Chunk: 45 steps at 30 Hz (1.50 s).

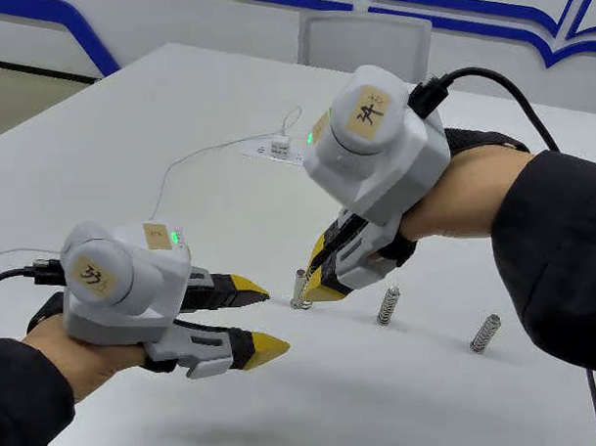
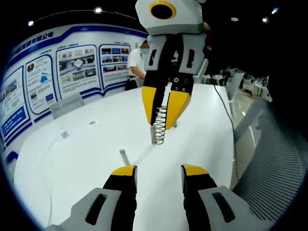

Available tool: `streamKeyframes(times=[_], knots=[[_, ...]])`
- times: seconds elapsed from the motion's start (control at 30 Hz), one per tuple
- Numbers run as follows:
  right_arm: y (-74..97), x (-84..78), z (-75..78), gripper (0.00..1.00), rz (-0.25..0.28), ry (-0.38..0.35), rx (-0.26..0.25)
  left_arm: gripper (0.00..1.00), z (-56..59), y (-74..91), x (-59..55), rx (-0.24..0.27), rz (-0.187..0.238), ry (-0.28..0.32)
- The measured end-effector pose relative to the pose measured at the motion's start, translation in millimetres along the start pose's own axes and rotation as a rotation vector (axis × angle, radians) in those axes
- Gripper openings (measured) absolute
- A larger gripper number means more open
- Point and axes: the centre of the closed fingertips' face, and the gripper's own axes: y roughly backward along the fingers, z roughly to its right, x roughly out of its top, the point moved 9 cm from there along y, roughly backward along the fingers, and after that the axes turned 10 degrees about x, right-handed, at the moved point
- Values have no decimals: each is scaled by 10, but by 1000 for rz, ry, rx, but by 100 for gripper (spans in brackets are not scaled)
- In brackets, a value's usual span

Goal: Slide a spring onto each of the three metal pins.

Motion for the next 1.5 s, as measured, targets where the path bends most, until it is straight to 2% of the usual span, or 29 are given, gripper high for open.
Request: streamKeyframes(times=[0.43, 0.57, 0.73, 1.0, 1.23, 1.5], knots=[[-14, -71, 386, 12, 0, -50, -58, 47, -45, 41, -79, 52, -15, 44], [-71, -53, 536, 12, 2, -69, -61, 49, -40, 30, -81, 58, -19, 48], [-174, -58, 648, 12, -8, -86, -61, 51, -33, 19, -112, 59, -29, 53], [-306, -130, 722, 12, -37, -119, -46, 54, -28, -5, -129, 54, -39, 56], [-342, -108, 744, 12, -32, -129, -40, 56, -20, -16, -139, 50, -44, 56], [-429, -134, 765, 12, -60, -139, -28, 56, -21, -9, -142, 51, -42, 61]])
